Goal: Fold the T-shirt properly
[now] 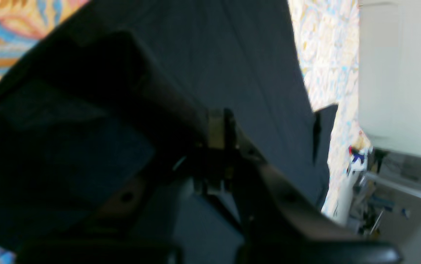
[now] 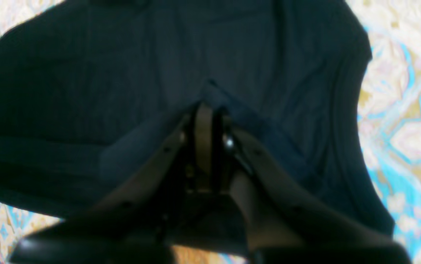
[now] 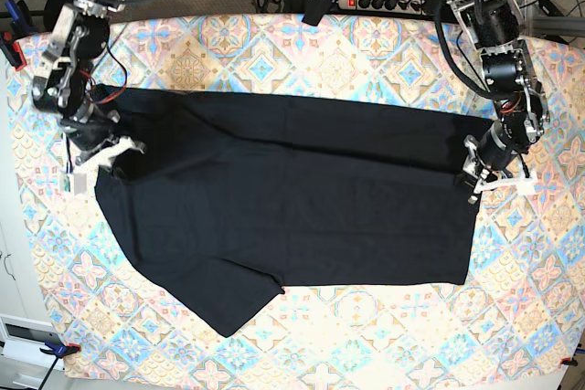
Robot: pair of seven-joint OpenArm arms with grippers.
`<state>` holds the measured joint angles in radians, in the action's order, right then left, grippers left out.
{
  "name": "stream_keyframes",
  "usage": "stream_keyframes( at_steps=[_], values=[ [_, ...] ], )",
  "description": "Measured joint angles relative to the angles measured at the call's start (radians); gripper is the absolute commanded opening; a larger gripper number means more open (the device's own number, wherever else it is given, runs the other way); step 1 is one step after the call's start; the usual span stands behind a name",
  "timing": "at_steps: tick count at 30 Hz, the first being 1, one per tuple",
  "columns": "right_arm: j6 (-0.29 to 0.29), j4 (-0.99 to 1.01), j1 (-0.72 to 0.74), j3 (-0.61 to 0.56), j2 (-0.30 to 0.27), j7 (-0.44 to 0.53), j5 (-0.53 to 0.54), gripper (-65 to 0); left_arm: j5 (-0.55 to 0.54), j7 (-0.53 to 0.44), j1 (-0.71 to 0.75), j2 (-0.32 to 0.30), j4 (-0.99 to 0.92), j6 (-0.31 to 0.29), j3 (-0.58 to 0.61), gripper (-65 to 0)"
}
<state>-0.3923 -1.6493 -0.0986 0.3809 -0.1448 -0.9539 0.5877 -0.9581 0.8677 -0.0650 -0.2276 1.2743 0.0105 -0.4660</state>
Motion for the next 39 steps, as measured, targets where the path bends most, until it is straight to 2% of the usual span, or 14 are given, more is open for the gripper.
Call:
stream_keyframes(
  at_steps=[2, 4, 6, 10, 13, 15, 17, 22, 30, 39],
  values=[
    [-0.001, -0.004, 0.007, -0.027, 0.000, 0.010, 0.004, -52.0, 0.006, 0.001, 0.002, 0.000, 0.000, 0.001, 0.000, -65.0],
    [-0.007, -0.010, 0.002, -0.035, 0.003, 0.006, 0.009, -47.3, 0.009, 0.004, 0.006, 0.000, 0.000, 0.000, 0.000, -61.2],
    [-0.005, -0.026, -0.013, -0.035, 0.002, -0.001, 0.004, -44.6, 0.010, 0.000, 0.016, -0.003, 0.001, 0.004, -0.002, -51.9],
    [-0.004, -0.079, -0.066, -0.024, -0.006, -0.028, 0.000, -43.8, -0.002, 0.008, 0.076, -0.015, 0.017, 0.009, -0.004, -31.8],
    [-0.006, -0.122, -0.123, 0.023, -0.003, -0.027, 0.015, -43.8, -0.053, 0.003, 0.167, -0.033, 0.114, 0.011, -0.010, -24.5],
    [-0.003, -0.131, -0.162, 0.048, -0.006, -0.022, 0.010, -43.8, -0.129, -0.001, 0.224, -0.036, 0.163, 0.004, -0.041, -23.3],
    [0.000, -0.132, -0.201, 0.056, -0.009, -0.026, 0.001, -43.8, -0.154, -0.001, 0.266, -0.036, 0.177, 0.001, -0.062, -23.5],
    [-0.003, -0.133, -0.262, 0.054, -0.003, -0.026, 0.003, -43.9, -0.147, 0.003, 0.297, -0.036, 0.156, 0.008, -0.064, -23.5],
    [-0.005, -0.134, -0.285, 0.053, -0.004, -0.027, 0.004, -44.0, -0.173, -0.005, 0.293, -0.033, 0.041, -0.004, -0.067, -23.5],
    [-0.004, -0.135, -0.299, 0.053, -0.002, -0.026, 0.005, -43.9, -0.169, -0.006, 0.264, -0.034, 0.013, -0.006, -0.069, -23.5]
  ],
)
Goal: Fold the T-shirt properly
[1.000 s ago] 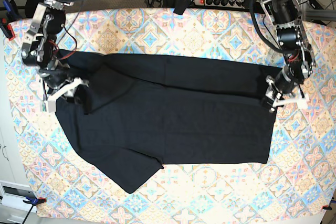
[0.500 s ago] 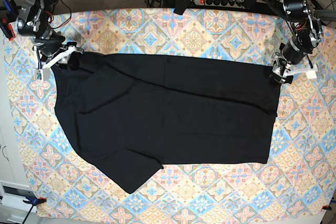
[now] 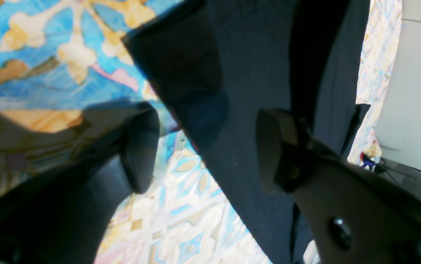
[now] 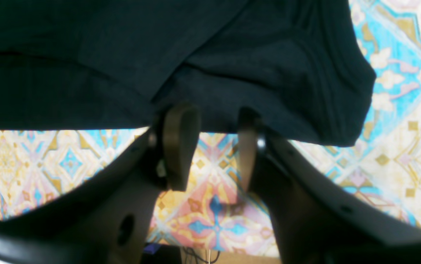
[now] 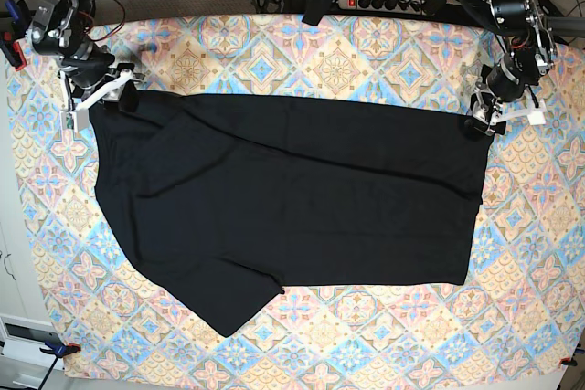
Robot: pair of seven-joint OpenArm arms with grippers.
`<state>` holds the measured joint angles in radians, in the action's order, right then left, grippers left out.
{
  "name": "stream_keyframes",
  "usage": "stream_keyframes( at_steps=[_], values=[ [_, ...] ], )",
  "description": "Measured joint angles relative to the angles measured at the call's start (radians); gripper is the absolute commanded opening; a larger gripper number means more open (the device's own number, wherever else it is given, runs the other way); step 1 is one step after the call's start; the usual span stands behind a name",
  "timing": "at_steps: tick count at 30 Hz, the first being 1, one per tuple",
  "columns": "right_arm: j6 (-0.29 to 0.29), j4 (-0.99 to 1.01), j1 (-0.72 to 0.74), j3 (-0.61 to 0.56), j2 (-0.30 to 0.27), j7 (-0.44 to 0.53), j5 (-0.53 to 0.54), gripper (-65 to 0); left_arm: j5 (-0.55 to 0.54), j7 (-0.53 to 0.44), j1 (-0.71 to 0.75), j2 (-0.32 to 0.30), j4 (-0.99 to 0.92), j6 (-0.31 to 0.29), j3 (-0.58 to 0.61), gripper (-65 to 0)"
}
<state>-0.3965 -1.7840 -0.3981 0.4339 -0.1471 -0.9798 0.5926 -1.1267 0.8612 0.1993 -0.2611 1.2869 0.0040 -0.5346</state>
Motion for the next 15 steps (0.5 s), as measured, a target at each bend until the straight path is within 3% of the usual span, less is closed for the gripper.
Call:
stream_keyframes(
  at_steps=[7, 9, 12, 13, 15],
  values=[
    [0.000, 0.000, 0.002, -0.001, 0.000, -0.001, -0.001, -43.6, -0.019, -0.015, -0.143, 0.009, -0.163, -0.009, -0.004, -26.4],
    [0.001, 0.000, 0.004, -0.001, 0.000, -0.001, 0.000, -43.6, -0.008, -0.015, -0.155, 0.010, -0.171, -0.007, -0.002, -36.8],
    [0.000, 0.008, 0.005, -0.001, 0.002, 0.002, 0.002, -43.6, 0.000, 0.000, -0.161, 0.016, -0.176, 0.000, 0.029, -61.7],
    [0.000, 0.018, 0.004, 0.000, 0.003, 0.007, 0.004, -43.6, 0.005, 0.018, -0.161, 0.019, -0.177, 0.007, 0.035, -65.0],
    [0.003, 0.051, 0.005, 0.002, 0.003, 0.008, 0.009, -43.6, 0.003, 0.021, -0.160, 0.026, -0.177, 0.006, 0.037, -65.0]
  ],
)
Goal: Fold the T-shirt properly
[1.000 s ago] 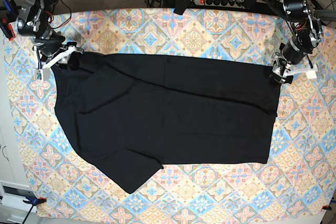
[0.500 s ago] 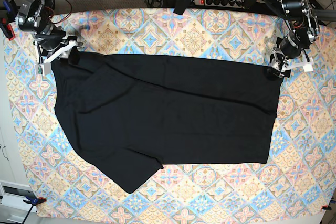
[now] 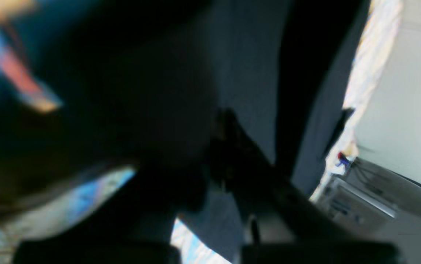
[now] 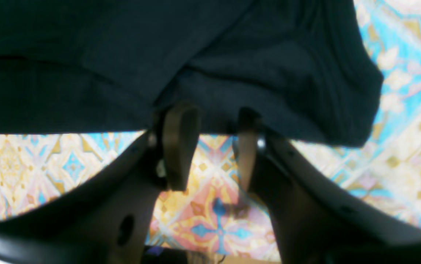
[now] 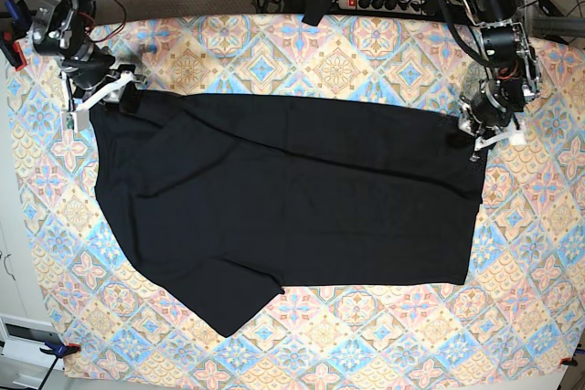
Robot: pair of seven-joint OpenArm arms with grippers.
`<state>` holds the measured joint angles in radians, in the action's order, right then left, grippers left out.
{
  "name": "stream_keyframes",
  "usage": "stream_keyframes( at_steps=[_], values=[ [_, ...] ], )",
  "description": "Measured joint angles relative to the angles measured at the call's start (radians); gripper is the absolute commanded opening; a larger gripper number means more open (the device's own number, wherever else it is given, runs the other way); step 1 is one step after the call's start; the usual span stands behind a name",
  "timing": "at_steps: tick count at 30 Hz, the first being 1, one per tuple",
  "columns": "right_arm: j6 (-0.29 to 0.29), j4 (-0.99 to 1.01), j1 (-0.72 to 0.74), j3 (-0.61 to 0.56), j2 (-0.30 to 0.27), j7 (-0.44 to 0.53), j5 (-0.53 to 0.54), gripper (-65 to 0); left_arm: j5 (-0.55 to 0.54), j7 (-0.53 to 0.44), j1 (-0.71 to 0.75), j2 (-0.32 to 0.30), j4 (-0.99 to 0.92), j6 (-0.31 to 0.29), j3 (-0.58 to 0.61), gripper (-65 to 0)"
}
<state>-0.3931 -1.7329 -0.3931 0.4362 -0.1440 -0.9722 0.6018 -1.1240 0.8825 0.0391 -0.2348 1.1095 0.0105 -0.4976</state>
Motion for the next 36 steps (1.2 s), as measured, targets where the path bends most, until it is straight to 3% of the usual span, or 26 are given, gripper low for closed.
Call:
stream_keyframes(
  at_steps=[4, 9, 18, 36],
  values=[
    [0.002, 0.066, 0.002, 0.045, 0.005, -0.001, -0.001, -41.5, -0.003, 0.001, 0.010, -0.007, 0.000, -0.001, 0.000, -65.0],
    [0.001, 0.097, 0.003, 0.088, 0.005, -0.001, -0.001, -30.1, -0.014, 0.000, 0.033, -0.012, 0.000, -0.010, -0.002, -65.0],
    [0.001, 0.159, 0.110, 0.095, 0.004, -0.050, 0.002, -30.1, -0.022, 0.002, 0.047, -0.012, 0.003, -0.015, -0.002, -65.0],
    [0.004, 0.228, 0.131, 0.096, 0.005, -0.057, 0.001, -30.1, -0.059, 0.038, 0.064, -0.026, 0.003, -0.011, -0.002, -65.0]
  ],
)
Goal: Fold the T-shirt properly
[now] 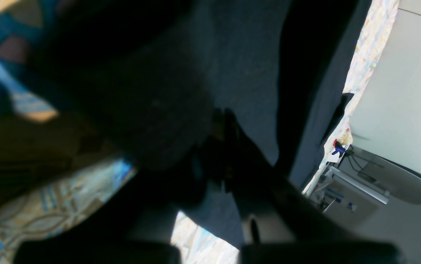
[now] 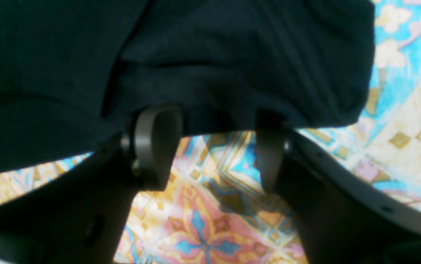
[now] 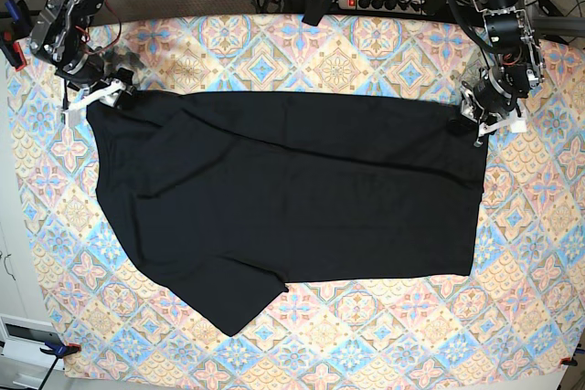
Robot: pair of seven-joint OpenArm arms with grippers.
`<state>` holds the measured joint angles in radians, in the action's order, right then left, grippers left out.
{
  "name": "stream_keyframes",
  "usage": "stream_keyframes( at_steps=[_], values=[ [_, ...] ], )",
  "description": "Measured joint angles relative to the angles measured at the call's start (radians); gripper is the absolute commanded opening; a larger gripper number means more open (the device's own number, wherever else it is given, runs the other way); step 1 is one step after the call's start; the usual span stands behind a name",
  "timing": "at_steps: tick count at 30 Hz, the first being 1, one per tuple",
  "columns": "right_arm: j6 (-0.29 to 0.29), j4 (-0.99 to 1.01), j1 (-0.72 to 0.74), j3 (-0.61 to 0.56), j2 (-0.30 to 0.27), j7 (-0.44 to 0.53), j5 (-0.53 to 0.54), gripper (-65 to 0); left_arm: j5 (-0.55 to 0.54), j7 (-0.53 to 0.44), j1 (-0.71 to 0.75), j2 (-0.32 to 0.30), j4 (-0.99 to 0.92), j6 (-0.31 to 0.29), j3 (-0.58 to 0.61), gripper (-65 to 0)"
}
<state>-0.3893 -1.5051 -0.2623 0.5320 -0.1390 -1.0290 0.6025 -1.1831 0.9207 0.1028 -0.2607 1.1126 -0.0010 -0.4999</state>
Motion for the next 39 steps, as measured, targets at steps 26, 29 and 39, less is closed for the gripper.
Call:
stream_keyframes(
  at_steps=[26, 29, 39],
  values=[
    [-0.021, 0.214, 0.079, 0.009, -0.010, 0.105, 0.010, -30.0, 0.001, 0.003, 0.000, -0.002, 0.000, 0.000, 0.000, -65.0],
    [-0.023, 0.138, 0.027, 0.055, -0.001, 0.015, 0.003, -30.0, 0.001, 0.009, 0.001, -0.003, 0.000, 0.000, 0.000, -65.0],
    [-0.020, 0.109, -0.029, 0.105, 0.011, -0.018, -0.010, -29.9, 0.001, 0.009, 0.000, -0.003, 0.000, 0.000, -0.001, -65.0]
  ],
)
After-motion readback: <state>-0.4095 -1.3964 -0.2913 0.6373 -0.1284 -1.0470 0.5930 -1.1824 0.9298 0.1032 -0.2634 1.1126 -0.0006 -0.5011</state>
